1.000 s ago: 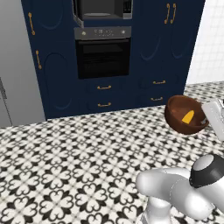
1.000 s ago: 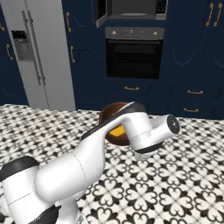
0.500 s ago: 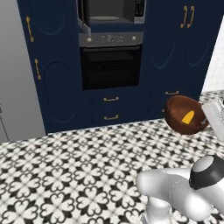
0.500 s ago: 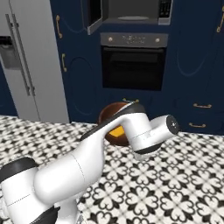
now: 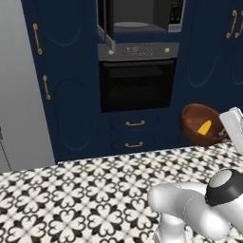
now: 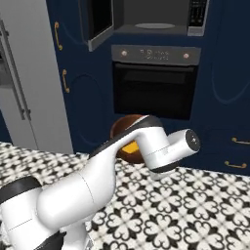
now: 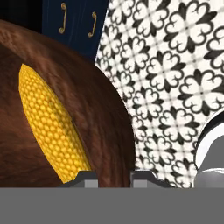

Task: Pick the corn from the sink and place it in the bowl. Then pick the bowl and place it in the microwave. Then close the microwave door and press the start button.

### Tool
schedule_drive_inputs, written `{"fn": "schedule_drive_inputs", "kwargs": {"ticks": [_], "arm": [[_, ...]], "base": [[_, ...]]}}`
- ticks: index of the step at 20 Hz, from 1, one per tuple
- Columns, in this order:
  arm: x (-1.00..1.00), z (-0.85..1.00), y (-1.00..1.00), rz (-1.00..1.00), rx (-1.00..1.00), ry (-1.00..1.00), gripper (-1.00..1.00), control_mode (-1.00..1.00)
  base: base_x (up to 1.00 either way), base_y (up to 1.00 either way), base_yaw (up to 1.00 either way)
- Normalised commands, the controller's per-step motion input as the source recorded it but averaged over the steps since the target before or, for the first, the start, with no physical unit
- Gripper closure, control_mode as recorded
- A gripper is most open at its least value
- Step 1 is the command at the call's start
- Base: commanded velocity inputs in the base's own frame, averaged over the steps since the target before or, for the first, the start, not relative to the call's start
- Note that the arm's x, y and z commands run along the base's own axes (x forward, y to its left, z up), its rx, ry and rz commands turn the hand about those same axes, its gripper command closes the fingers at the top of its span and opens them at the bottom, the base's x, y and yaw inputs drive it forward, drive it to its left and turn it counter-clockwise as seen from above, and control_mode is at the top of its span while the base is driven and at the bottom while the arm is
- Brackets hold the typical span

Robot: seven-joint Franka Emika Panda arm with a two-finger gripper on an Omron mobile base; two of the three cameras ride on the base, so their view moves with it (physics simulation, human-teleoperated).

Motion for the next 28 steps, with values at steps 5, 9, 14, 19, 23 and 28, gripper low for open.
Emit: {"fn": "schedule_drive_inputs", "kwargs": {"ticks": [5, 9, 14, 19, 23, 28], "arm": [[0.0, 0.0, 0.0, 0.0, 0.0, 0.0, 1.0, 1.0], [0.0, 0.0, 0.0, 0.0, 0.0, 0.0, 1.0, 1.0], [0.0, 0.0, 0.0, 0.0, 0.0, 0.0, 1.0, 1.0], [0.0, 0.0, 0.0, 0.0, 0.0, 0.0, 1.0, 1.0], [0.0, 0.0, 0.0, 0.0, 0.0, 0.0, 1.0, 1.0], [0.0, 0.0, 0.0, 0.0, 0.0, 0.0, 1.0, 1.0]], "base": [[1.0, -0.1, 0.12], [0.98, -0.38, 0.05], [1.0, -0.46, 0.0], [0.76, -0.24, 0.0], [0.51, -0.14, 0.0], [0.31, -0.09, 0.0]]}}
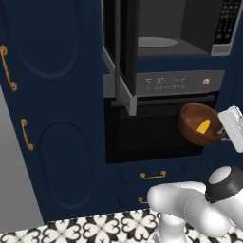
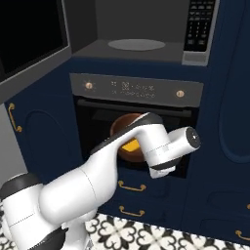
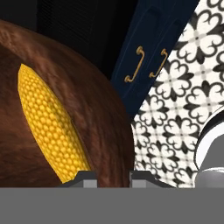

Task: Pick the corn from the sink and place it in the bowl. Then pick the bowl and place it in the microwave. Then close the microwave door and press the start button.

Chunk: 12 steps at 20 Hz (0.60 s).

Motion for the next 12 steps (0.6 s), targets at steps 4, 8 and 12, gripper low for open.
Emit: {"fn": "schedule_drive_inputs", "kwargs": {"ticks": [4, 8, 12], "arm": [[0.0, 0.0, 0.0, 0.0, 0.0, 0.0, 1.0, 1.0], [0.0, 0.0, 0.0, 0.0, 0.0, 0.0, 1.0, 1.0], [0.0, 0.0, 0.0, 0.0, 0.0, 0.0, 1.0, 1.0]], "base": [[0.26, -0.01, 0.0], [0.44, 0.0, 0.0], [0.42, 0.0, 0.0]]}}
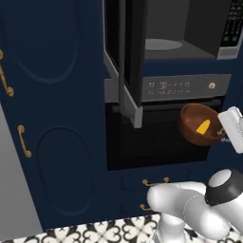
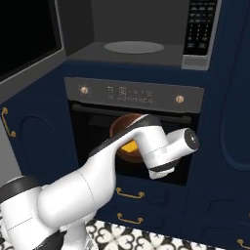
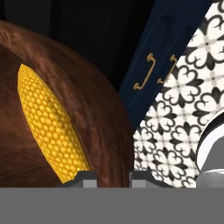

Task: Pick the corn from the sink and place it in the bowl. Then pick the bowl and place it in the microwave. Then close the microwave door and press the start button.

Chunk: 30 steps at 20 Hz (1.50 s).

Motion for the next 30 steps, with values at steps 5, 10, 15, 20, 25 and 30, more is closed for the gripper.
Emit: {"fn": "schedule_drive_inputs", "kwargs": {"ticks": [5, 10, 15, 20, 25, 30], "arm": [[0.0, 0.0, 0.0, 0.0, 0.0, 0.0, 1.0, 1.0], [0.0, 0.0, 0.0, 0.0, 0.0, 0.0, 1.0, 1.0], [0.0, 0.0, 0.0, 0.0, 0.0, 0.0, 1.0, 1.0], [0.0, 0.0, 0.0, 0.0, 0.0, 0.0, 1.0, 1.0], [0.0, 0.0, 0.0, 0.0, 0.0, 0.0, 1.0, 1.0], [0.0, 0.0, 0.0, 0.0, 0.0, 0.0, 1.0, 1.0]], "base": [[0.29, 0.0, 0.0], [0.31, 0.0, 0.0], [0.29, 0.0, 0.0], [0.37, 0.0, 0.0], [0.4, 0.0, 0.0], [0.27, 0.0, 0.0]]}}
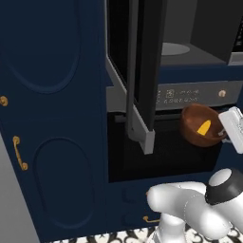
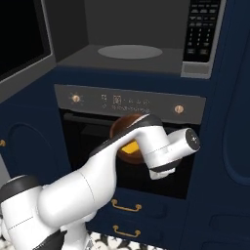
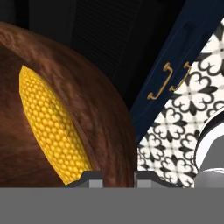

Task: Pick the corn from the sink and place it in the bowl. Then pick the bowl and place it in the microwave. Then close the microwave door and press the start button.

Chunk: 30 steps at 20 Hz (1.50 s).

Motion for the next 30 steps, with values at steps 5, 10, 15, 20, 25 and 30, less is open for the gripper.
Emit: {"fn": "schedule_drive_inputs", "kwargs": {"ticks": [5, 10, 15, 20, 25, 30], "arm": [[0.0, 0.0, 0.0, 0.0, 0.0, 0.0, 1.0, 1.0], [0.0, 0.0, 0.0, 0.0, 0.0, 0.0, 1.0, 1.0], [-0.38, 0.1, 0.0, 0.0, 0.03, -0.09, 1.0, -1.0], [-0.86, 0.76, 0.03, -0.01, 0.08, -0.18, 1.0, -1.0], [-0.07, 0.98, 0.24, -0.08, -0.01, -0.15, 1.0, -1.0], [0.12, 1.0, 0.17, -0.05, -0.06, -0.08, 1.0, -1.0]], "base": [[0.13, 0.0, 0.0], [0.0, 0.0, 0.0], [-0.2, 0.02, 0.0], [0.0, 0.0, 0.0], [0.0, 0.0, 0.0], [0.0, 0.0, 0.0]]}}
